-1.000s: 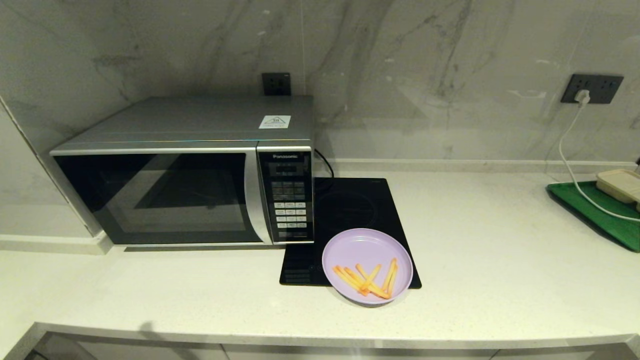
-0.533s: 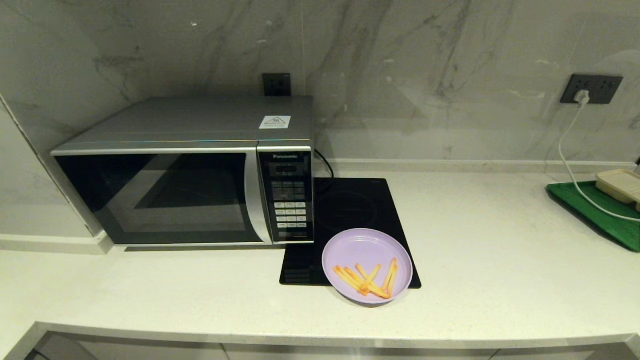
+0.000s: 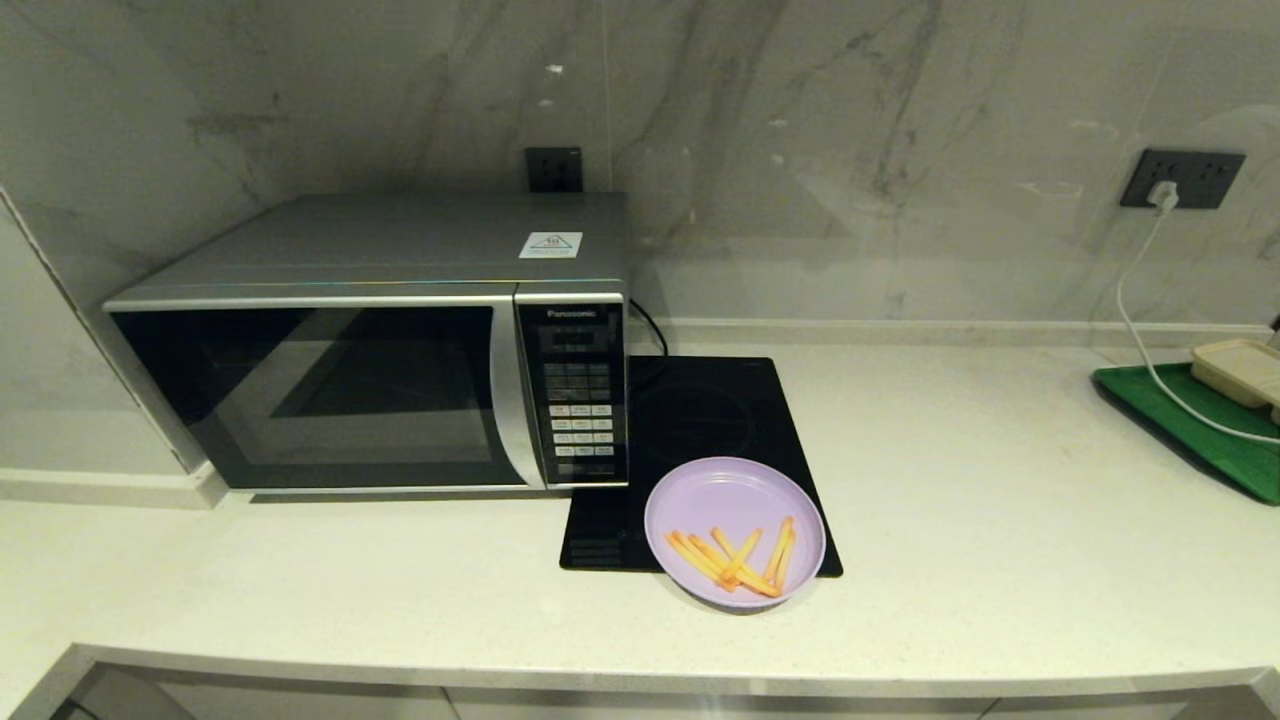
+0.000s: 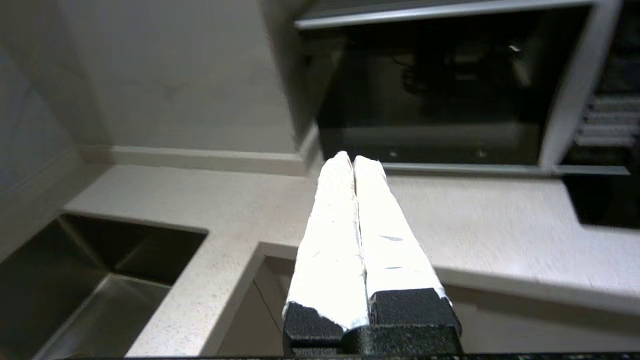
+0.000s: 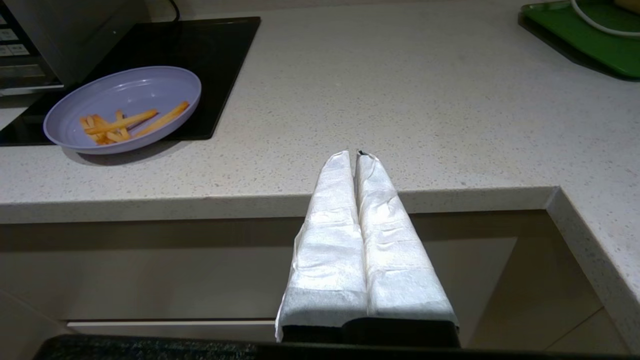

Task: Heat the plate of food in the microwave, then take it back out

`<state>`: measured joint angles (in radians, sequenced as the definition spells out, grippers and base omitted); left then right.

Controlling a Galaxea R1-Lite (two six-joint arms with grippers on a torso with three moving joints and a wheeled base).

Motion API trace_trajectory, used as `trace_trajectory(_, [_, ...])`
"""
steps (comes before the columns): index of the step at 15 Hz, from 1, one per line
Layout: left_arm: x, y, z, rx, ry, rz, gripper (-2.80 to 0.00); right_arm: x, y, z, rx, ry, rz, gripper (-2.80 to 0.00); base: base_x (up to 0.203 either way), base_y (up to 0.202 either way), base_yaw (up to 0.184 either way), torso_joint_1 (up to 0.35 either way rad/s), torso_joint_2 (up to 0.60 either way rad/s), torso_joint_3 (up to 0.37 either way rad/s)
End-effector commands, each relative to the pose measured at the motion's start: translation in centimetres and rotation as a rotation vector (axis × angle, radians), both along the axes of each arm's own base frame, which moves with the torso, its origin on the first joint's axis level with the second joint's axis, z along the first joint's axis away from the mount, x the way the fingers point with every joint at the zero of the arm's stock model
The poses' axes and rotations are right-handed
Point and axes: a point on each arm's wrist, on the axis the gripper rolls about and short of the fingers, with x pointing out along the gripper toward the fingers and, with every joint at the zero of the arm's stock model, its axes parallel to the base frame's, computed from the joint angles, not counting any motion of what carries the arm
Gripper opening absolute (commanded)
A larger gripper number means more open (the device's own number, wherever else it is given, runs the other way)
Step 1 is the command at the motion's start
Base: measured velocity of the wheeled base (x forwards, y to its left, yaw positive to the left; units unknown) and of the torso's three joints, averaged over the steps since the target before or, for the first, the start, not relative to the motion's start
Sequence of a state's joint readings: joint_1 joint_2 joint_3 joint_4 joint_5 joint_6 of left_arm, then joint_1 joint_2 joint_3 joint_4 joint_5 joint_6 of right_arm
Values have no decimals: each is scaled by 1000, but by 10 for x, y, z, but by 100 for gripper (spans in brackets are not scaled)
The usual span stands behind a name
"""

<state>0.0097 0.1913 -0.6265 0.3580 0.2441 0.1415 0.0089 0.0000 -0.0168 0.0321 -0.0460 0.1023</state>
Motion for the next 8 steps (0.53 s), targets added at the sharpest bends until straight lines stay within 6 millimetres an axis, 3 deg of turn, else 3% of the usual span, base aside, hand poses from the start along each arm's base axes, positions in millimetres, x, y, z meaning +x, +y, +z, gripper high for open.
trace_trajectory(1, [-10,-2,-41,32,-15,-104,-280,0,0,0,0,0,0,-280,0,0,0,0,0,0])
trace_trajectory(6, [35,-4,-114,7,74,-238,-280,0,0,0,0,0,0,-280,0,0,0,0,0,0])
trace_trajectory(8, [44,-5,-129,0,43,-245,-280,0,0,0,0,0,0,-280,0,0,0,0,0,0])
